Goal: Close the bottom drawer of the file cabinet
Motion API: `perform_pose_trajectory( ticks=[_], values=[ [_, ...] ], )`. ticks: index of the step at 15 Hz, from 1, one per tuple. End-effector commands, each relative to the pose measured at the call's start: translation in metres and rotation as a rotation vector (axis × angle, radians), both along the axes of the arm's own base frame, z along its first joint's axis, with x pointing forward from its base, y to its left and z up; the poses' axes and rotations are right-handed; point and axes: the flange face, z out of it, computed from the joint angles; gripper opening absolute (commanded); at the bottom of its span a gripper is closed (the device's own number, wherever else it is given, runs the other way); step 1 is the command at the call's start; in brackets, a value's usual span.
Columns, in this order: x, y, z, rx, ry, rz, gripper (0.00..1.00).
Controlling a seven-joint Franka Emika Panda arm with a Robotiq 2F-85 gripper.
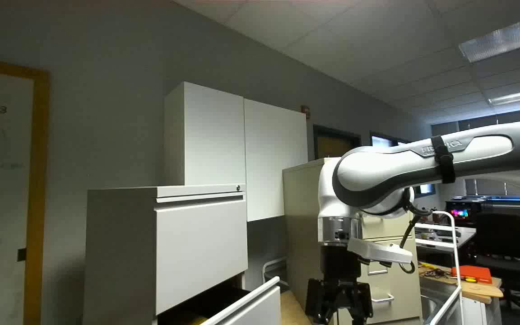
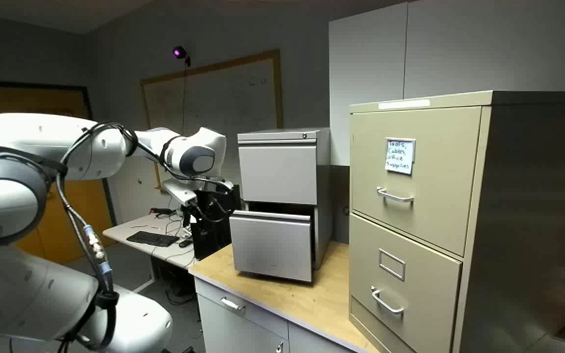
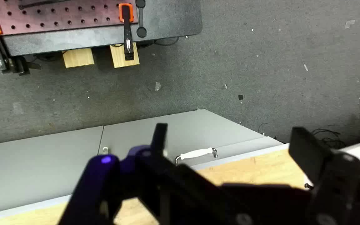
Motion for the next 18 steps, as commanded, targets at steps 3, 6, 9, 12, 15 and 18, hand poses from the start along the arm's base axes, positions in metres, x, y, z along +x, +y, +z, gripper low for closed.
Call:
perform_pose_trajectory(
  ticks=[3,6,9,12,15,18],
  values=[
    [0.0011,0.0000,-0.0013,-0.001,0.006,0.000,1.00],
    [0.0020,0.0000,-0.0035,-0.002,0.012,0.000,1.00],
    [0.0021,0.0000,-0.0050,-0.002,0.016,0.000,1.00],
    [0.0016,-0.0001,-0.0072,-0.003,0.020,0.000,1.00],
    [0.0023,-0.0060,-0.0086,-0.022,0.009,-0.015,1.00],
    [0.0064,-0.0058,-0.0041,-0.020,-0.012,-0.029,1.00]
  ],
)
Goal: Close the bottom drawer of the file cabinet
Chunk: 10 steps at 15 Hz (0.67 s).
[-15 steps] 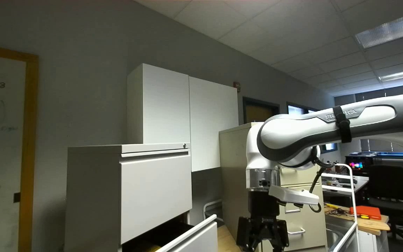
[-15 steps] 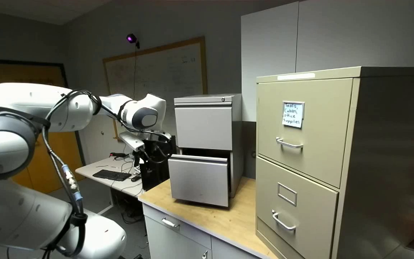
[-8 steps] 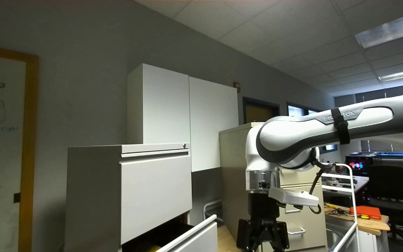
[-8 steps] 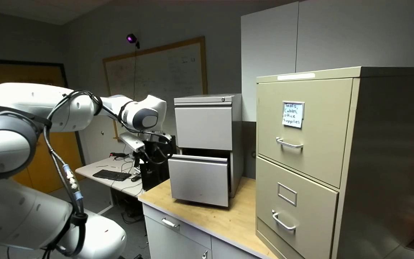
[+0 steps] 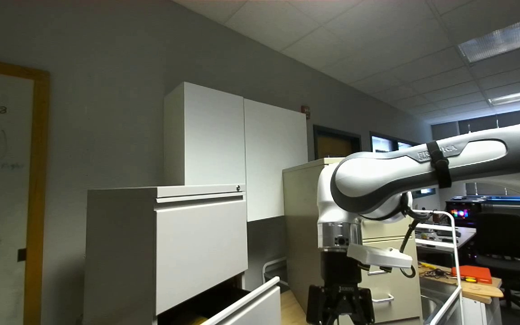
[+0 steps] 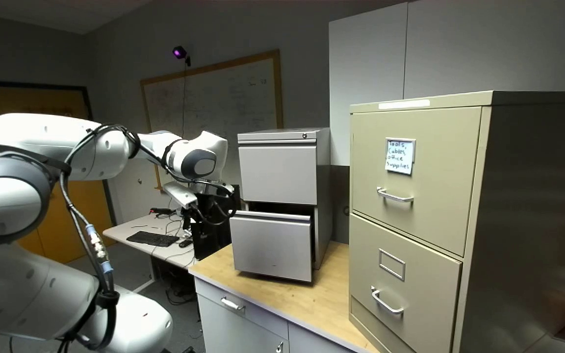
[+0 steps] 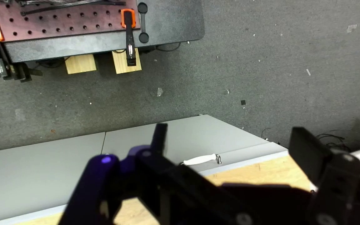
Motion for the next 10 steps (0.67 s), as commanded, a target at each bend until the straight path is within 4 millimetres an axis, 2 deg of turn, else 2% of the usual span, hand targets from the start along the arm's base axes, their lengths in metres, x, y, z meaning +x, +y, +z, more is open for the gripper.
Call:
perform_pose_trajectory(
  ticks=[1,4,6,7,10],
  values=[
    [0.007,-0.004,0.009,-0.013,-0.052,-0.029,1.00],
    [0.022,-0.001,0.016,-0.011,-0.102,-0.022,1.00],
    [0.019,0.000,0.015,0.014,-0.059,-0.012,1.00],
    [0.001,-0.001,0.000,-0.002,-0.001,-0.002,1.00],
    [0.003,-0.007,0.000,-0.005,-0.010,-0.022,1.00]
  ],
)
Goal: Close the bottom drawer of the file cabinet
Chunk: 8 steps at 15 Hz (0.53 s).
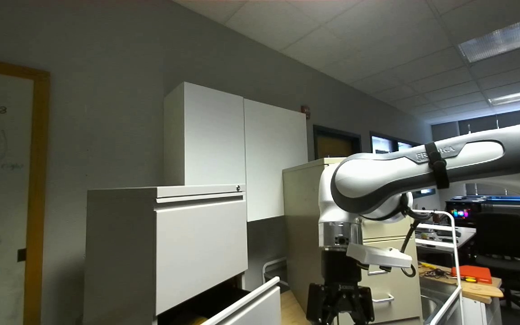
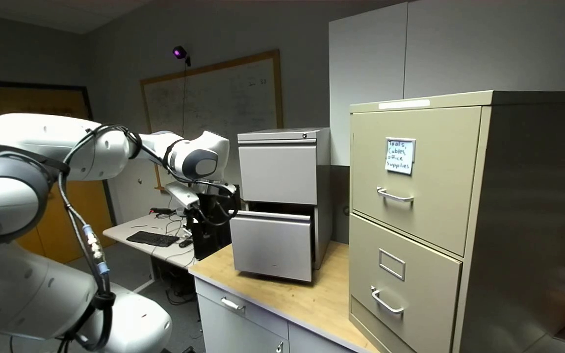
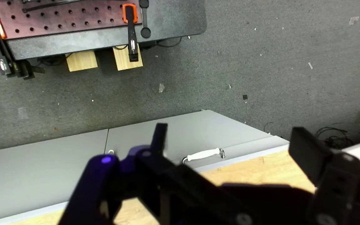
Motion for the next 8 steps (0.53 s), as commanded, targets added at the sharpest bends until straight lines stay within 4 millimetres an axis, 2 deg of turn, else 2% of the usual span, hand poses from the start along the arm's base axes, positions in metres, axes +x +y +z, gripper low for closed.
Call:
perform_pose_trajectory(
  ticks=[1,8],
  values=[
    [0.000,-0.001,0.000,0.000,0.001,-0.002,1.00],
    [0.033,-0.047,0.042,0.003,-0.096,-0.080,1.00]
  ],
)
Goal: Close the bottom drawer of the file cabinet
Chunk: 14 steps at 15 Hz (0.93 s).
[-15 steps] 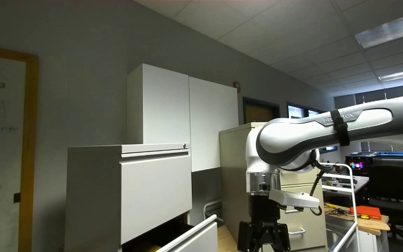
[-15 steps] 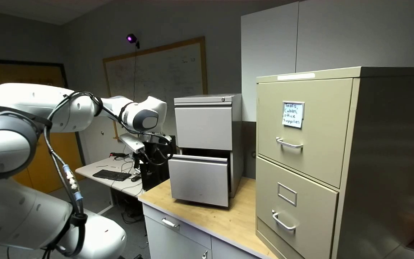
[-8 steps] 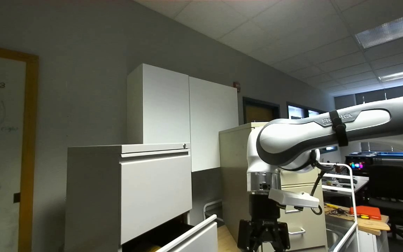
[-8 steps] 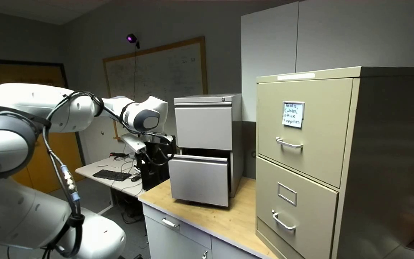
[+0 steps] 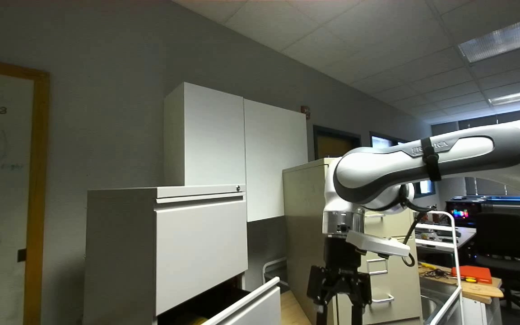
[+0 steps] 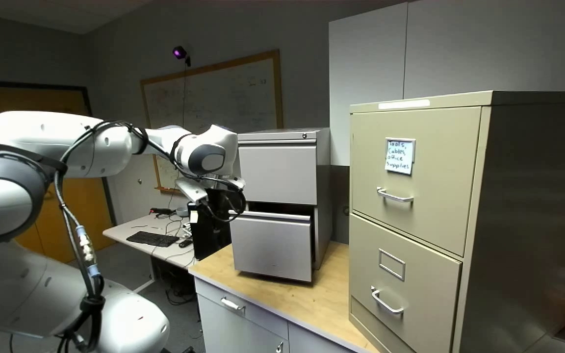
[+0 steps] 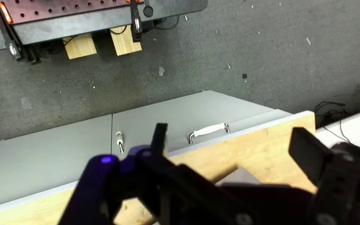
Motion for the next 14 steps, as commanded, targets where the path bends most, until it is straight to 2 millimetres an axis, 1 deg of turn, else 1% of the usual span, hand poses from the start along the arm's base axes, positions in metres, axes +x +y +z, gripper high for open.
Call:
perform_pose_trajectory(
  ticks=[1,3,5,7,8,9,10,11,12,14],
  values=[
    [0.026,-0.018,0.028,-0.006,-0.067,-0.022,1.00],
    [0.040,-0.021,0.036,-0.008,-0.108,-0.033,1.00],
    [0.059,-0.021,0.037,-0.009,-0.145,-0.035,1.00],
    [0.079,-0.022,0.034,-0.008,-0.177,-0.028,1.00],
    [0.090,-0.025,0.030,-0.010,-0.192,-0.025,0.95],
    [0.101,-0.027,0.027,-0.012,-0.207,-0.021,0.75],
    [0.112,-0.031,0.022,-0.015,-0.217,-0.022,0.70],
    [0.123,-0.035,0.017,-0.013,-0.227,-0.024,0.70],
    [0.132,-0.040,0.012,-0.011,-0.239,-0.023,0.64],
    [0.152,-0.051,0.002,-0.006,-0.267,-0.020,0.46]
  ],
)
